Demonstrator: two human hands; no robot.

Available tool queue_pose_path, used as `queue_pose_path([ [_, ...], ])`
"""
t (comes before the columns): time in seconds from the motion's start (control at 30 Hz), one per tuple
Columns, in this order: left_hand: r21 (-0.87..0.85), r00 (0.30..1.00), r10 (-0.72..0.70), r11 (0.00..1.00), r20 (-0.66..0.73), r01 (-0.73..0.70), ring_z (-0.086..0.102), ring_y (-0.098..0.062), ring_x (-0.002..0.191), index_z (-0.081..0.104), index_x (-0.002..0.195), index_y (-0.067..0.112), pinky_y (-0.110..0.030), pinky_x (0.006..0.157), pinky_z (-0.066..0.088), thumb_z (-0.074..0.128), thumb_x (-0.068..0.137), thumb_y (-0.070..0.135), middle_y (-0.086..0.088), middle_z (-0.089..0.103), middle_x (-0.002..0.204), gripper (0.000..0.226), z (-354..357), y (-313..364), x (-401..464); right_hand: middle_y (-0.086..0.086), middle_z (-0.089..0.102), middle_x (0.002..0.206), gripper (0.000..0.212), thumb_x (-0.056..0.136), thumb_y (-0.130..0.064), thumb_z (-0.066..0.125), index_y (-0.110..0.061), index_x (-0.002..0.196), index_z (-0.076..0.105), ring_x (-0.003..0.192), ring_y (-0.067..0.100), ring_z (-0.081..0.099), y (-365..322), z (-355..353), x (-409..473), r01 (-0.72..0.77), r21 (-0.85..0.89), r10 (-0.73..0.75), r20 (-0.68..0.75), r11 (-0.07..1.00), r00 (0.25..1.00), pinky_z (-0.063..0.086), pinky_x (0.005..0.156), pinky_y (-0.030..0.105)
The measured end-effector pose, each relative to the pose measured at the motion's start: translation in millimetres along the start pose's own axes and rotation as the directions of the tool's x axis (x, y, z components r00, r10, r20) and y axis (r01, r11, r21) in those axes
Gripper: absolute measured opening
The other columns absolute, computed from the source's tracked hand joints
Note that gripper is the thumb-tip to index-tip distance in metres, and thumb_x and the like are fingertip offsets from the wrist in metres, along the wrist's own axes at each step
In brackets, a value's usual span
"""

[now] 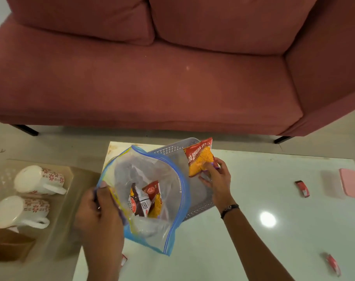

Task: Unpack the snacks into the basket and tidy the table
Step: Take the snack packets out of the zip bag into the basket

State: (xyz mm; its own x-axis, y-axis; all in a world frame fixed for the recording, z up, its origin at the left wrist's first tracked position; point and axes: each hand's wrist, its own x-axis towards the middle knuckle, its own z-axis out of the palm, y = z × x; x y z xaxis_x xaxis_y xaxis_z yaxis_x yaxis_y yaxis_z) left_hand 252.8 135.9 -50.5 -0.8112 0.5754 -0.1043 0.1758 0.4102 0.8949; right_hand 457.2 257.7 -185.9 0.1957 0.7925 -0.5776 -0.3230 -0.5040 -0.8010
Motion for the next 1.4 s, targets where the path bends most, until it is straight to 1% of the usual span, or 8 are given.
queue_pose_path([
  [0.13, -0.04, 1.0, -0.002, 0.999, -0.031, 0.0, 0.044, -0.007, 0.025, 0.047, 0.055, 0.017, -0.008, 0.032, 0.034, 0.04, 0.091, 0.037, 0.003, 0.054, 0.034, 0.042, -2.3, -14.6, 4.1, 0.013, 0.065, 0.102, 0.009, 0.084, -0.013, 0.069, -0.016, 0.087, 0.061, 0.094, 0.027, 0.065, 31.0, 13.6, 17.9, 0.007, 0.121, 0.001, -0.064, 0.993, 0.998, 0.061, 0.073, 0.035],
  [0.3, -0.058, 0.999, 0.016, 0.998, 0.034, -0.014, 0.043, -0.009, 0.024, 0.044, 0.06, -0.004, -0.008, 0.03, 0.031, 0.039, 0.1, 0.026, 0.001, 0.052, 0.031, 0.05, -1.7, -14.5, 8.2, 0.019, 0.059, 0.111, 0.011, 0.088, -0.004, 0.063, -0.01, 0.086, 0.054, 0.104, 0.027, 0.061, 66.1, 37.2, 27.5, 0.169, 0.35, -0.118, -0.162, 0.922, 0.98, 0.059, 0.081, 0.035],
  [0.43, -0.052, 0.995, 0.05, 0.998, 0.082, -0.046, 0.045, -0.01, 0.025, 0.048, 0.065, -0.005, -0.008, 0.03, 0.031, 0.038, 0.1, 0.02, 0.0, 0.052, 0.03, 0.044, 0.0, -9.6, 6.7, 0.02, 0.056, 0.114, 0.011, 0.09, 0.003, 0.056, -0.006, 0.095, 0.051, 0.111, 0.028, 0.057, 82.4, 53.5, 35.6, 0.173, 0.491, -0.02, -0.302, 0.853, 0.953, 0.058, 0.08, 0.024],
  [0.53, -0.052, 0.994, 0.052, 0.998, 0.096, -0.047, 0.045, -0.01, 0.025, 0.047, 0.06, -0.008, -0.009, 0.031, 0.032, 0.039, 0.099, 0.018, 0.0, 0.053, 0.031, 0.048, 1.5, -10.2, 7.1, 0.022, 0.061, 0.11, 0.019, 0.088, 0.004, 0.058, 0.001, 0.105, 0.052, 0.103, 0.027, 0.057, 90.9, 53.9, 36.3, 0.039, 0.198, 0.038, -0.372, 0.979, 0.928, 0.05, 0.065, 0.006],
  [0.67, -0.015, 0.996, 0.039, 0.999, 0.082, -0.038, 0.046, -0.009, 0.026, 0.044, 0.057, -0.007, -0.009, 0.034, 0.034, 0.039, 0.099, 0.02, 0.001, 0.053, 0.031, 0.05, 1.6, -13.5, 8.8, 0.004, 0.064, 0.112, 0.062, 0.073, -0.008, 0.079, -0.012, 0.124, 0.045, 0.097, 0.017, 0.062, 90.2, 44.9, 37.4, -0.003, -0.222, -0.045, -0.209, 0.975, 0.977, 0.048, 0.076, 0.019],
  [0.93, -0.054, 0.997, 0.004, 0.999, 0.074, 0.0, 0.044, -0.011, 0.025, 0.043, 0.058, -0.002, -0.009, 0.033, 0.032, 0.041, 0.099, 0.023, -0.004, 0.053, 0.033, 0.048, 3.8, -21.5, 13.0, 0.011, 0.063, 0.122, 0.062, 0.077, -0.007, 0.076, -0.011, 0.13, 0.046, 0.111, 0.026, 0.061, 77.7, 43.3, 69.8, 0.064, -0.17, -0.081, -0.099, 0.983, 0.992, 0.053, 0.092, 0.041],
  [1.13, -0.053, 0.996, -0.015, 0.998, 0.091, 0.019, 0.046, -0.011, 0.028, 0.043, 0.06, -0.004, -0.005, 0.036, 0.035, 0.041, 0.098, 0.023, -0.004, 0.054, 0.034, 0.047, 5.9, -24.3, 10.5, 0.003, 0.062, 0.113, 0.046, 0.079, -0.004, 0.073, -0.017, 0.116, 0.049, 0.102, 0.016, 0.062, 84.4, 37.9, 66.6, 0.23, -0.042, -0.233, -0.13, 0.972, 0.964, 0.056, 0.068, 0.015],
  [1.4, -0.083, 0.996, 0.0, 0.997, 0.092, 0.008, 0.043, -0.01, 0.026, 0.041, 0.059, 0.001, -0.009, 0.033, 0.033, 0.041, 0.099, 0.029, -0.006, 0.054, 0.035, 0.049, 7.5, -32.8, 10.6, 0.007, 0.062, 0.12, 0.05, 0.081, -0.013, 0.073, -0.009, 0.125, 0.049, 0.104, 0.018, 0.06, 79.6, 41.0, 75.4, 0.184, -0.239, -0.246, -0.267, 0.954, 0.932, 0.051, 0.083, 0.028],
])
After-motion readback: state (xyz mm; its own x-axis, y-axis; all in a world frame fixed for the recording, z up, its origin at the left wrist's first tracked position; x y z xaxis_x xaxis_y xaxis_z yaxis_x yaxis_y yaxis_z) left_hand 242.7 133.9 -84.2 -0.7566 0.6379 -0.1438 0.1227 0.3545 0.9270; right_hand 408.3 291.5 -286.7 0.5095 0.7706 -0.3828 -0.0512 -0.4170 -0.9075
